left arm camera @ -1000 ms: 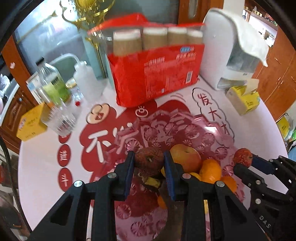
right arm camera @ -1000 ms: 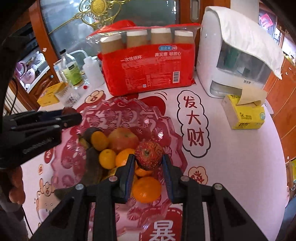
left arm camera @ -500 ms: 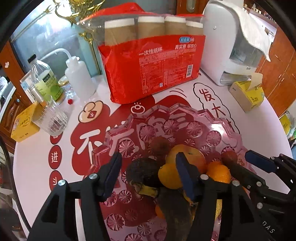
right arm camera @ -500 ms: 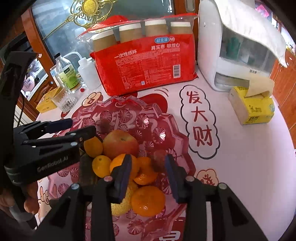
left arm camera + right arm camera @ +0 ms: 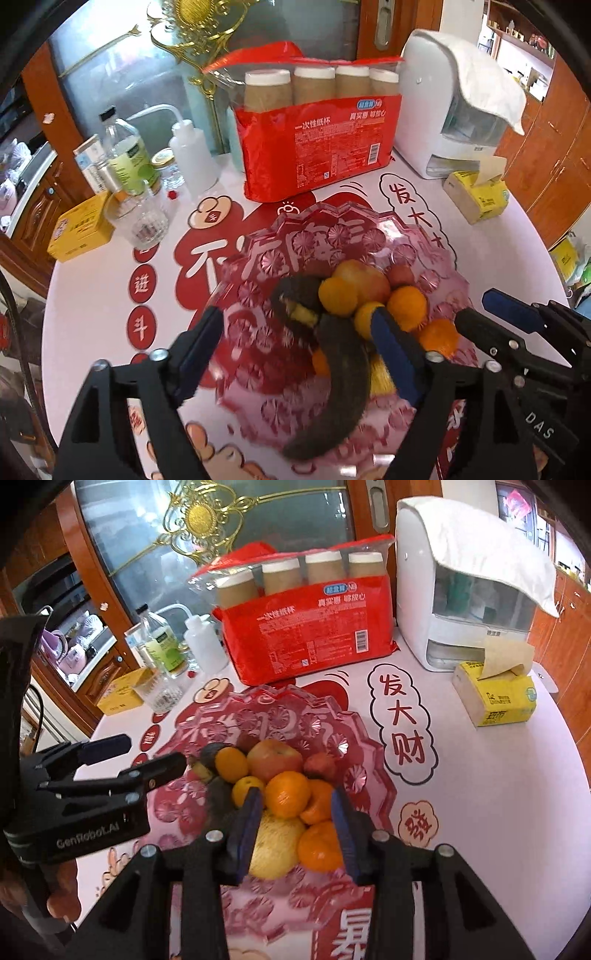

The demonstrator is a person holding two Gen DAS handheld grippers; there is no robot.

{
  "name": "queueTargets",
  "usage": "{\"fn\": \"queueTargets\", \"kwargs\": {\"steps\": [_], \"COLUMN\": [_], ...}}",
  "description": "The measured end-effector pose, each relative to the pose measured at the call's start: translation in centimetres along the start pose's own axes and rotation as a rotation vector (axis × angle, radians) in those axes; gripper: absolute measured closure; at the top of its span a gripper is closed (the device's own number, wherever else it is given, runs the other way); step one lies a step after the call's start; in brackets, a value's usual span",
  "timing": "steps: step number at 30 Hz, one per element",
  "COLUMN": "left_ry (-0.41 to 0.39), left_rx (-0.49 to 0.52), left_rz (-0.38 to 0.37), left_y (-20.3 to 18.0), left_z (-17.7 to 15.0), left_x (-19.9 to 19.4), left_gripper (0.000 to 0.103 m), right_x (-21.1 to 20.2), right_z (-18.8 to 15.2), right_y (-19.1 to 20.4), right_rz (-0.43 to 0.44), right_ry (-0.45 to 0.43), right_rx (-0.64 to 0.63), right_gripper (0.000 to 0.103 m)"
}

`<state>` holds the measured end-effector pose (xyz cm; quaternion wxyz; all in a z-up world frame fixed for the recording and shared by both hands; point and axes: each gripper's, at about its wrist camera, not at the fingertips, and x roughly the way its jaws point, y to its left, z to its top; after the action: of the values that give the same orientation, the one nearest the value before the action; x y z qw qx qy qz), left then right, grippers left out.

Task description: Organize fruits

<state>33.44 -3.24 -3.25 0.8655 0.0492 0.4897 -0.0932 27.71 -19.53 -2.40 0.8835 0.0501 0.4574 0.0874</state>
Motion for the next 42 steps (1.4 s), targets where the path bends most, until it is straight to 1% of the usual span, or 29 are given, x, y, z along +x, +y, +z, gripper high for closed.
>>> {"fn": "queueTargets", "kwargs": {"steps": [3,6,9,11,14,16,20,23,28,34,37,42], "left_ry": [-0.008,-0.014,-0.047,-0.066,-0.082,-0.083,-0.076,-0.091,-0.090,-0.079,-0.094,-0.093], "left_rx": [-0.011,-0.015,-0.029,-0.043,-0.069,-0.084,-0.102,-0.114,-0.117,-0.161,-0.175,-0.198], "left_rz": [-0.004,-0.007,0.023,0.038,0.045,0.057,0.077,0.092,0.105,0.102,0.126,0.143], "left_y": [0.0,-0.4,-0.7,-0.7,-0.7,-0.8,-1.4,-2.0,-3.1,-4.0,-4.4,-4.3], "left_z": [-1.2,-2.7,-4.5,-5.6,-7.8,-9.3,-12.2,-14.7,-17.7,-21.1,-22.3,-22.8], "left_x": [-2.5,-5.1,-8.2,-9.9,-12.5,-13.8,-16.1,-18.2,-20.1,-21.7,-22.6,-23.0], "left_gripper": [0.013,0.012,0.012,0.012,0.012,0.012,0.012,0.012,0.012,0.012,0.011,0.009], "right_x": [-2.2,-4.6,-7.1,-8.6,-10.5,-11.8,-14.3,-16.1,-18.6,-20.5,-20.9,-20.9], "right_z": [-0.5,-1.2,-2.1,-2.8,-4.1,-5.3,-8.0,-9.9,-12.5,-14.5,-15.4,-16.3], "right_y": [0.9,1.9,2.9,3.4,3.8,4.1,5.0,5.2,5.1,4.6,4.4,4.1], "right_rz": [0.016,0.033,0.023,0.025,0.032,0.037,0.015,0.018,0.002,-0.005,0.002,0.012], "right_ry": [-0.006,-0.023,-0.036,-0.039,-0.052,-0.061,-0.078,-0.089,-0.107,-0.116,-0.109,-0.082], "right_rx": [-0.003,-0.018,-0.036,-0.042,-0.053,-0.070,-0.120,-0.126,-0.112,-0.098,-0.082,-0.058], "right_gripper": [0.064,0.064,0.062,0.054,0.047,0.045,0.043,0.040,0.038,0.035,0.035,0.035]}}
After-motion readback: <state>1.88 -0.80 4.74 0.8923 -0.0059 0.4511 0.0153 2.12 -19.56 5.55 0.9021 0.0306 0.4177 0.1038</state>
